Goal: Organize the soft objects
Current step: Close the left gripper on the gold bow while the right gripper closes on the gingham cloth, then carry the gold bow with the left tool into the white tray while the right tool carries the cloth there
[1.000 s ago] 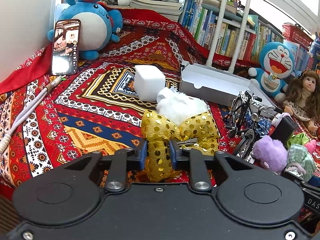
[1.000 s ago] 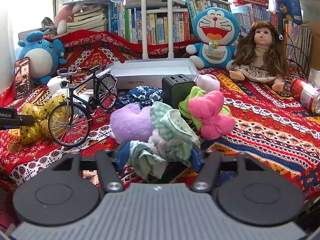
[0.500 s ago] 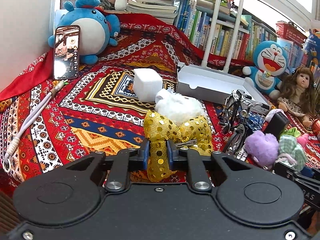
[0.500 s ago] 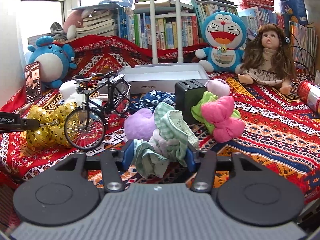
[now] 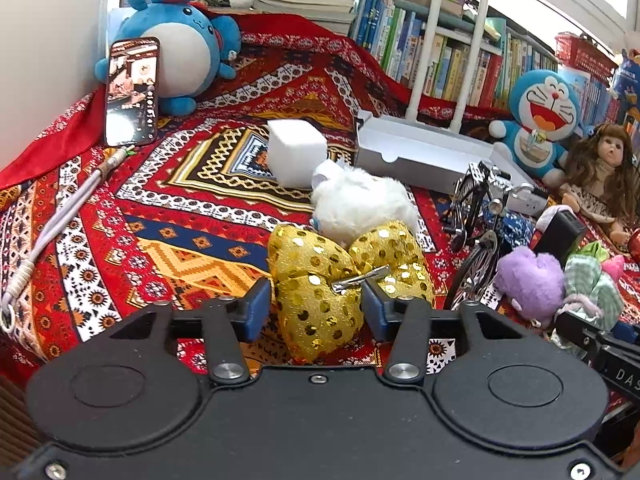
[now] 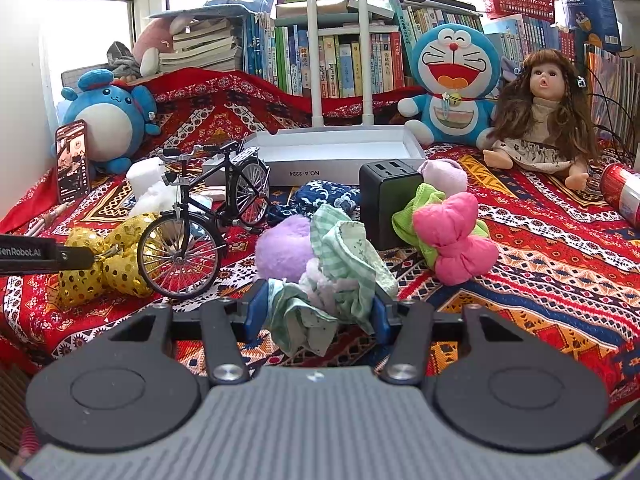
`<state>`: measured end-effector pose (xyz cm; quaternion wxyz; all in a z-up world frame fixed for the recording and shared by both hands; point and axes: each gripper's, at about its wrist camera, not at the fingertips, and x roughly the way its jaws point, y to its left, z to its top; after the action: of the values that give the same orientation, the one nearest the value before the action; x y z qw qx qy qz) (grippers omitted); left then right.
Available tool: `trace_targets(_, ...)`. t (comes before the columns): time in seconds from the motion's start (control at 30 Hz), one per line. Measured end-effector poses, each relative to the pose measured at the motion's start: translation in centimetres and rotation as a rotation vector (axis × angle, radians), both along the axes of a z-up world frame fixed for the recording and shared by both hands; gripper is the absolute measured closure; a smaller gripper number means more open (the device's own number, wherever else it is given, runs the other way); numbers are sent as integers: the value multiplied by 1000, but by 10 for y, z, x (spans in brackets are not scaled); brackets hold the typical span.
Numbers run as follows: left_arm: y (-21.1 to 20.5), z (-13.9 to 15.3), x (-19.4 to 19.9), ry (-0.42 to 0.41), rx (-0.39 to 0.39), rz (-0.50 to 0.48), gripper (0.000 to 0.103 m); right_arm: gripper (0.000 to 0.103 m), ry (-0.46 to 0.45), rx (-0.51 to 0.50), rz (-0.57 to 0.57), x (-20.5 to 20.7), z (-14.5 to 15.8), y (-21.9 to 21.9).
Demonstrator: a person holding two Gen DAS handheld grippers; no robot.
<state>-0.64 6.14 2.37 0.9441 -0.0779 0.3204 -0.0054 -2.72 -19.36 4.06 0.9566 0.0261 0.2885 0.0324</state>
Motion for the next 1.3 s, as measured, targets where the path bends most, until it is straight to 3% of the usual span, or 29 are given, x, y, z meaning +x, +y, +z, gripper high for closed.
trace_targets(0.17, -3, -8, 8, 20, -31, -6, 49, 46, -3, -9, 14, 0, 0, 1)
trace_targets(0.27, -3, -10, 10, 21, -50, -12, 53, 46, 2, -16, 17, 1, 0, 2)
trace_targets(0.4, -2, -7, 8, 8, -47, -14, 75, 41, 21, -25, 17, 4, -3, 1)
trace_targets(0.47, 0, -5, 7, 2, -56, -10, 78, 40, 31, -20, 14, 5, -4, 0)
trace_targets(0.53, 3, -2, 5, -1, -71, -6, 80, 47, 35, -15, 9, 4, -4, -2)
trace_targets(0.63, 6, 7, 3, -25, -74, -5, 80, 55, 30, -35, 8, 2, 1, -2)
trace_targets(1.0, 9, 49, 6, -125, -82, -44, 80, 56, -50, -26, 8, 1, 36, -10)
trace_targets(1.3, 11, 80, 36, -152, -107, -83, 80, 56, -57, 26, 24, 28, 58, -20)
